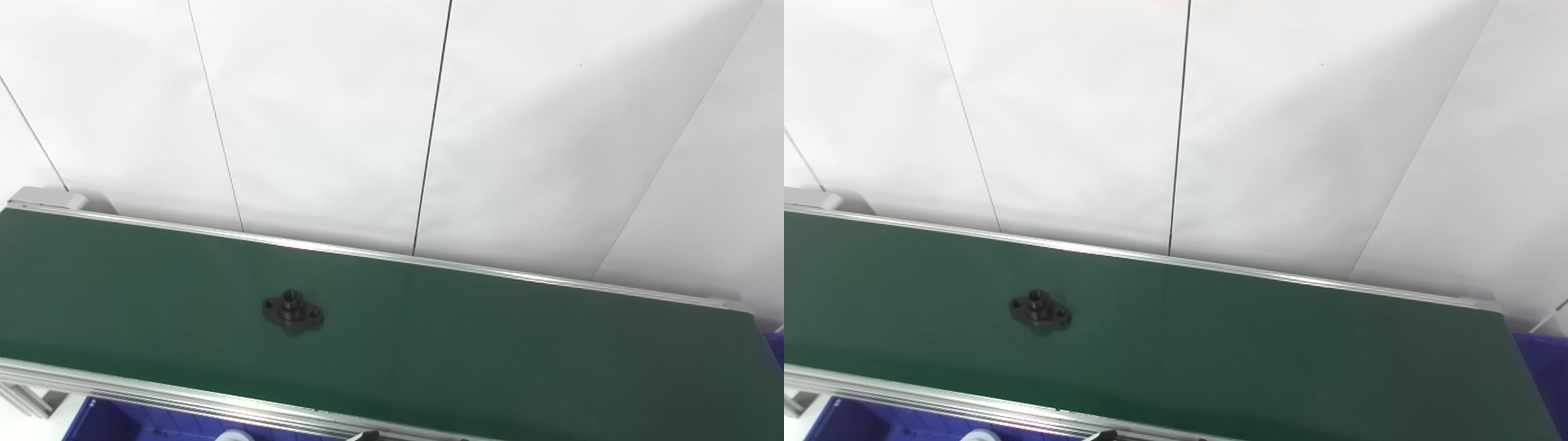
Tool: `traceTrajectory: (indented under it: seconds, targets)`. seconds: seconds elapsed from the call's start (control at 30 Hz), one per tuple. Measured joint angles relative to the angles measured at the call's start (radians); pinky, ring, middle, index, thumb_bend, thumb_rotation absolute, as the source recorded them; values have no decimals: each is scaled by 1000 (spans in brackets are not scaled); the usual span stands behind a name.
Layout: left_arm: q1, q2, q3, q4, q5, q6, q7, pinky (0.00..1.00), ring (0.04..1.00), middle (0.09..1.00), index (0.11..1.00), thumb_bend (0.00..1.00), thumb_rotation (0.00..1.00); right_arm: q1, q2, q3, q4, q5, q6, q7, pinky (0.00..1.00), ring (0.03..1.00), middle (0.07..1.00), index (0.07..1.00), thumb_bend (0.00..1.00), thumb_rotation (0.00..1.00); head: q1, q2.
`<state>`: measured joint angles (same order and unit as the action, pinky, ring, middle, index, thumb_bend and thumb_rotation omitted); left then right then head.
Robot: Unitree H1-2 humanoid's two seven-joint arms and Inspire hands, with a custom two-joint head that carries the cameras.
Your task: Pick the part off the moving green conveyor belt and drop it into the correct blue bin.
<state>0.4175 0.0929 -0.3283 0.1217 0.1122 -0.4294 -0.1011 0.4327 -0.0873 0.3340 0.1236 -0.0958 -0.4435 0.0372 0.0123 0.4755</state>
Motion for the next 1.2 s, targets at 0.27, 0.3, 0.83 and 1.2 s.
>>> traceTrajectory:
  seconds: [0.27, 0.3, 0.83, 1.2]
  targets:
    - [1, -1, -8, -9, 9, 0, 1, 780, 883, 887, 887, 954, 800, 20, -7, -1, -93, -48, 1, -22, 932, 918, 948, 961, 853, 888, 2, 32]
    - [1, -1, -9, -13, 10, 0, 1, 780, 885, 888, 887, 958, 800, 27, -11, 0, -125, -58, 2, -29, 914, 923, 949, 956, 836, 868, -3, 43]
    - [5, -1, 3, -72, 30, 0, -1, 815, 901, 913, 920, 963, 828, -157, 46, -104, -443, -319, 137, -44, 858, 933, 958, 959, 817, 778, -58, 126]
    - [17, -7, 0, -93, 10, 1, -7, 847, 913, 924, 924, 983, 768, -392, 13, -136, -397, -504, 342, 24, 719, 860, 916, 924, 811, 749, -52, 137]
